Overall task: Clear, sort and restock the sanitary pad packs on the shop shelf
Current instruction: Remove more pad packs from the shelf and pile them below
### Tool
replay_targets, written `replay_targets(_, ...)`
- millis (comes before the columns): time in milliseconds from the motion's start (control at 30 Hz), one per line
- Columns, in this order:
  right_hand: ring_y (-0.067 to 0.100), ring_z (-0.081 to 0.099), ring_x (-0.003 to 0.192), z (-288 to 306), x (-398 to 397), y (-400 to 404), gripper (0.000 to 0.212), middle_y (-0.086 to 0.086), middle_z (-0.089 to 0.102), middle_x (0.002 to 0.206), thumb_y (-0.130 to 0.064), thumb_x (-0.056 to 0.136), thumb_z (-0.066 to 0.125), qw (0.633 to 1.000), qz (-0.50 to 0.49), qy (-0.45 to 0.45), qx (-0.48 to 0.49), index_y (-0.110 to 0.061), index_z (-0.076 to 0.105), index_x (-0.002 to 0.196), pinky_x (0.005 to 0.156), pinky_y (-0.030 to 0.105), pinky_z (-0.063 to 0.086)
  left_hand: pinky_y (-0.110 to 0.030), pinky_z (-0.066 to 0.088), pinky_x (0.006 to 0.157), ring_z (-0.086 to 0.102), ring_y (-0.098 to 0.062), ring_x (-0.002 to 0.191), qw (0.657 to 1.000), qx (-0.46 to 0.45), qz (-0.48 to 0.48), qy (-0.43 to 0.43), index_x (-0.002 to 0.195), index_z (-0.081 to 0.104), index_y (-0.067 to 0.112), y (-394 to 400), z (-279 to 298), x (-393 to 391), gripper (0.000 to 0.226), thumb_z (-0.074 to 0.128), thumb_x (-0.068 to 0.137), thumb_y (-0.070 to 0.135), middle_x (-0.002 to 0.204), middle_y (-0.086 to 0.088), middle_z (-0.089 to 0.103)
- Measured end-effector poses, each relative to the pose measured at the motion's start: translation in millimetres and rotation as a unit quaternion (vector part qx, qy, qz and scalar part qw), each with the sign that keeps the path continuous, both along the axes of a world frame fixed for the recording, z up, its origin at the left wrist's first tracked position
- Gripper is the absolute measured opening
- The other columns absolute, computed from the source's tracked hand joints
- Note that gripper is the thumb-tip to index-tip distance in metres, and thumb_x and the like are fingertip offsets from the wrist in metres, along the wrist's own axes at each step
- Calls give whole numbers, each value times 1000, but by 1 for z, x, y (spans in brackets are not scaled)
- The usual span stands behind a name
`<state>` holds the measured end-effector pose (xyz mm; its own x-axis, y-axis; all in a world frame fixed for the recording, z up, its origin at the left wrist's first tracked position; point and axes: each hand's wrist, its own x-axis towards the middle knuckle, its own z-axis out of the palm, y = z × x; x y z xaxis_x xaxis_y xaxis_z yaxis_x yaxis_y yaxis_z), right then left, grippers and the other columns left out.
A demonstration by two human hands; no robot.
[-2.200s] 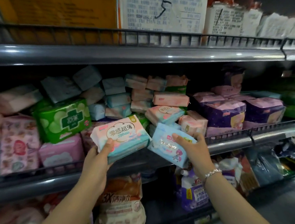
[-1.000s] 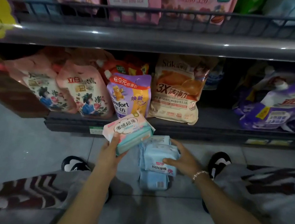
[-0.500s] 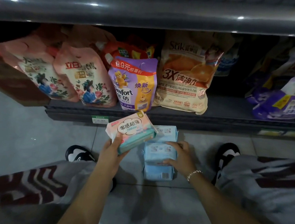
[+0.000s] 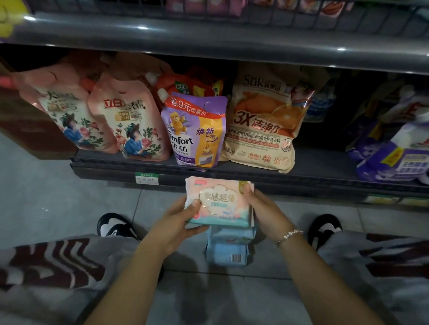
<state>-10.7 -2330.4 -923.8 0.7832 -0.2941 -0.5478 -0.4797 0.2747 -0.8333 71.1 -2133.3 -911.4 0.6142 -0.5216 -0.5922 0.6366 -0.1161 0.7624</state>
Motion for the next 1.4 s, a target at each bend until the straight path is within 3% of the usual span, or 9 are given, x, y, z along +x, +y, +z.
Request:
replay_targets(100, 16, 68, 96, 7, -5, -12, 33, -1, 73, 102, -40, 86, 57, 998, -37, -40, 21, -22, 60, 113, 80, 32, 55, -41, 56, 88, 63, -23, 112, 999, 15, -37, -34, 130, 55, 24, -13, 5, 0, 35, 54, 95, 26, 122, -5, 66)
replay_targets(233, 17, 64, 100, 8, -20, -36, 30, -1, 70, 106, -22, 95, 52, 995, -68, -66, 7, -20, 55, 125, 84, 30, 53, -42, 46, 100, 59, -18, 113, 993, 59, -89, -58, 127, 56, 34, -46, 14, -2, 49, 49, 85, 59, 123, 0, 65)
replay_targets(433, 12, 65, 99, 14, -51, -79, 39, -6, 68, 109, -32, 98, 50, 994, -63, -39, -86, -30, 47, 137, 80, 23, 53, -37, 45, 97, 58, -20, 109, 978, 159, -100, -87, 106, 62, 35, -122, 7, -13, 47, 35, 91, 70, 121, -1, 62)
replay_targets(500, 6, 64, 94, 8, -60, -97, 38, -11, 67, 105, -37, 99, 47, 992, -73, -14, -97, -44, 39, 135, 73, 20, 52, -25, 49, 82, 60, -13, 98, 979, 150, -111, -87, 96, 59, 35, -145, 5, -19, 34, 35, 97, 59, 110, 2, 65)
replay_targets(633, 12, 61, 111, -13, -73, -123, 34, -9, 64, 121, -55, 93, 48, 983, -127, 17, -128, -50, 49, 127, 104, 43, 45, -13, 45, 49, 58, -3, 78, 980, 124, -120, -96, 100, 59, 33, -177, -11, -33, 19, 43, 100, 42, 90, 13, 65)
replay_targets(767, 23, 68, 96, -33, -79, -134, 39, 5, 72, 102, -48, 99, 42, 975, -166, 89, -119, -15, 63, 102, 95, 45, 51, -33, 55, 79, 67, -25, 88, 972, 178, -144, -55, 104, 63, 24, -206, -57, -43, 31, 47, 95, 49, 105, -6, 70)
replay_targets(1067, 21, 68, 77, -124, -70, -143, 22, 11, 68, 88, -27, 100, 51, 964, -188, 166, -86, -13, 58, 85, 74, 36, 58, -22, 38, 54, 56, -10, 72, 961, 246, -125, 17, 118, 59, 6, -230, -125, -62, 35, 42, 102, 32, 96, -4, 64)
replay_targets(1167, 32, 66, 92, -141, -62, -147, 14, 15, 67, 97, -20, 99, 52, 967, -150, 173, -114, -15, 57, 87, 89, 49, 53, -26, 43, 63, 61, -18, 87, 959, 261, -106, 37, 128, 55, 7, -232, -146, -59, 39, 44, 101, 33, 119, -13, 64)
replay_targets(1400, 21, 62, 107, -160, -67, -143, 25, 6, 64, 120, -28, 102, 43, 980, -65, 174, -71, -21, 54, 123, 100, 42, 47, -36, 42, 100, 53, -27, 119, 960, 262, -86, 44, 139, 46, 12, -236, -170, -58, 44, 47, 100, 33, 135, -10, 54)
